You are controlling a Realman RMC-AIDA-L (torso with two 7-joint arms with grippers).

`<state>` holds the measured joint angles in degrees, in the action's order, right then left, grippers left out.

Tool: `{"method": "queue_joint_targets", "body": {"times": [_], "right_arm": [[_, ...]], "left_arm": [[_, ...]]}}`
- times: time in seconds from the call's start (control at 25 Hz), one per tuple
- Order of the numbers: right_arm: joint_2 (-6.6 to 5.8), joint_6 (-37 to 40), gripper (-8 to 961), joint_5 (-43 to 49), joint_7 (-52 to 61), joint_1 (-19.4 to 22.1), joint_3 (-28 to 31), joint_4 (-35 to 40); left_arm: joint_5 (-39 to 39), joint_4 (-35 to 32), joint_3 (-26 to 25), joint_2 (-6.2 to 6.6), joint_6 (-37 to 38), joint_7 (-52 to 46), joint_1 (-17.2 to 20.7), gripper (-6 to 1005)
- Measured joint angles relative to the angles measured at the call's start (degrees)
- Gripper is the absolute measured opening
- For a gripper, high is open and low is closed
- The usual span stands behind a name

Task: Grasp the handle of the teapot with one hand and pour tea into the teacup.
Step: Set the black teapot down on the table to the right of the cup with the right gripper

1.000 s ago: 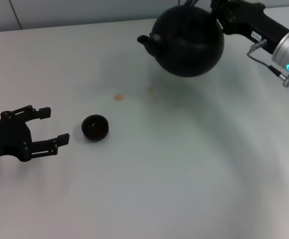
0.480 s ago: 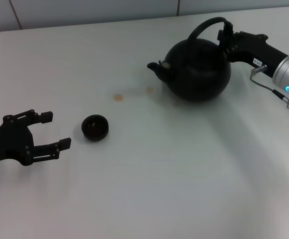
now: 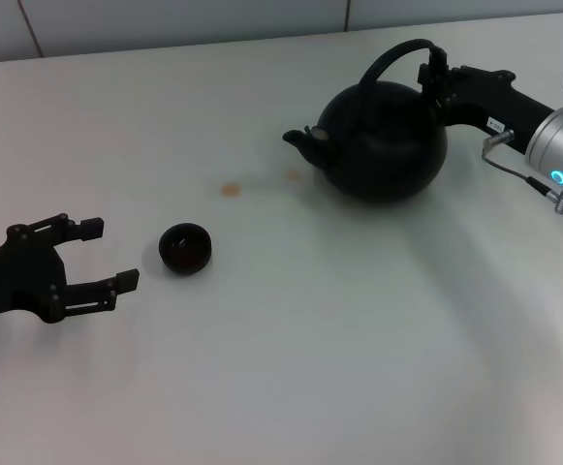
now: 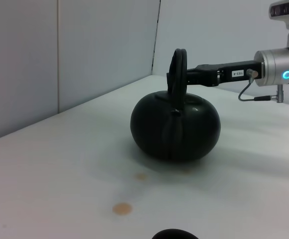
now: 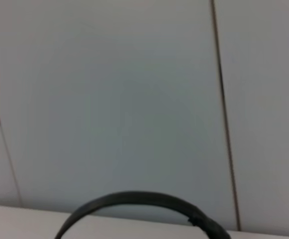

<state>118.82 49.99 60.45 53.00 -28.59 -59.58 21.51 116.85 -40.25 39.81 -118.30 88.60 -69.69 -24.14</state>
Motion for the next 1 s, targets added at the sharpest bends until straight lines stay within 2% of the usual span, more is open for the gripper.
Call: {"method": "queue_joint_targets", "body": {"times": [0.28, 0.48, 0.92, 1.0], "right_arm": [[0.00, -1.1, 85, 2.6, 1.5, -0.9, 0.1, 0.3], [0.03, -2.6, 150, 3.1, 1.9, -1.5, -0.2, 0.3], [0.31, -1.1, 542, 3.0, 0.5, -0.1, -0.6, 1.7], [0.43, -0.2, 578, 2.8, -0.7, 0.4, -0.5, 1.9]], "left_arm": [[-0.1, 0.0, 0.0, -0.08, 0.0, 0.0, -0.3, 859], [-0.2, 0.0, 0.0, -0.09, 0.0, -0.1, -0.5, 860], [-0.4, 0.0, -0.2, -0.09, 0.1, -0.1, -0.4, 861], [-0.8, 0.0, -0.4, -0.09, 0.4, -0.1, -0.2, 861]]}}
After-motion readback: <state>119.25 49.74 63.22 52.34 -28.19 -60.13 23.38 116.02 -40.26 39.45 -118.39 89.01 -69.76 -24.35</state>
